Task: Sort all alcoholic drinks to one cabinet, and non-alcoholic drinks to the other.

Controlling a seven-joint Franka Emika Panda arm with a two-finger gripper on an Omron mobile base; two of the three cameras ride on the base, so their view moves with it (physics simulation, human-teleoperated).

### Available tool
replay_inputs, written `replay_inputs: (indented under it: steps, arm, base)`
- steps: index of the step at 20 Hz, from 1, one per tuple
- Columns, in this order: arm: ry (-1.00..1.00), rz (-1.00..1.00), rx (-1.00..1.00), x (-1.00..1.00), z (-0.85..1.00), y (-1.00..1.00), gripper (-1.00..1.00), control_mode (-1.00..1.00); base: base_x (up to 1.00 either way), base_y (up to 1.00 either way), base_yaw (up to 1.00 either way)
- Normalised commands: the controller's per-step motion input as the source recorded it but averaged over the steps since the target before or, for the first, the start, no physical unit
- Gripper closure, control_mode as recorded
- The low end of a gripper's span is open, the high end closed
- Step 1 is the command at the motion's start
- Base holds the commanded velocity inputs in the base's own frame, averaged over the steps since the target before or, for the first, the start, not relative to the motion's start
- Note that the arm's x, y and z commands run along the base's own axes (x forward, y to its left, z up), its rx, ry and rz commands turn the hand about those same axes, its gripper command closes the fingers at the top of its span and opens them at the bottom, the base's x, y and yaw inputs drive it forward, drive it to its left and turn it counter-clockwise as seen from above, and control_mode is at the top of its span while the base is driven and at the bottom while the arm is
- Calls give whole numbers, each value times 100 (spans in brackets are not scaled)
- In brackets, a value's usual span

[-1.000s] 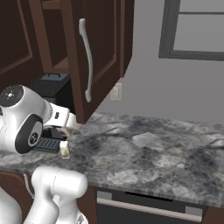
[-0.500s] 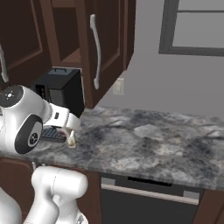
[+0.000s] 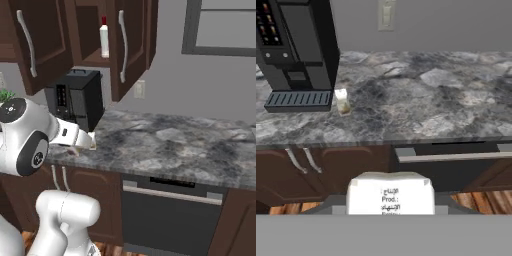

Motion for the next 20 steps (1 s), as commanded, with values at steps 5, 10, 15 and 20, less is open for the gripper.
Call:
replay_inputs:
  steps: [5,10,15,20]
  arm:
    - [0,0,0,0,0,0,100,100]
    - [0,0,0,0,0,0,100,100]
    - [0,0,0,0,0,0,100,100]
    - [0,0,0,0,0,0,100,100]
  base:
    - [-32,46,0]
    - [-9,73,1]
    - [-3,72,1]
    - [0,62,1]
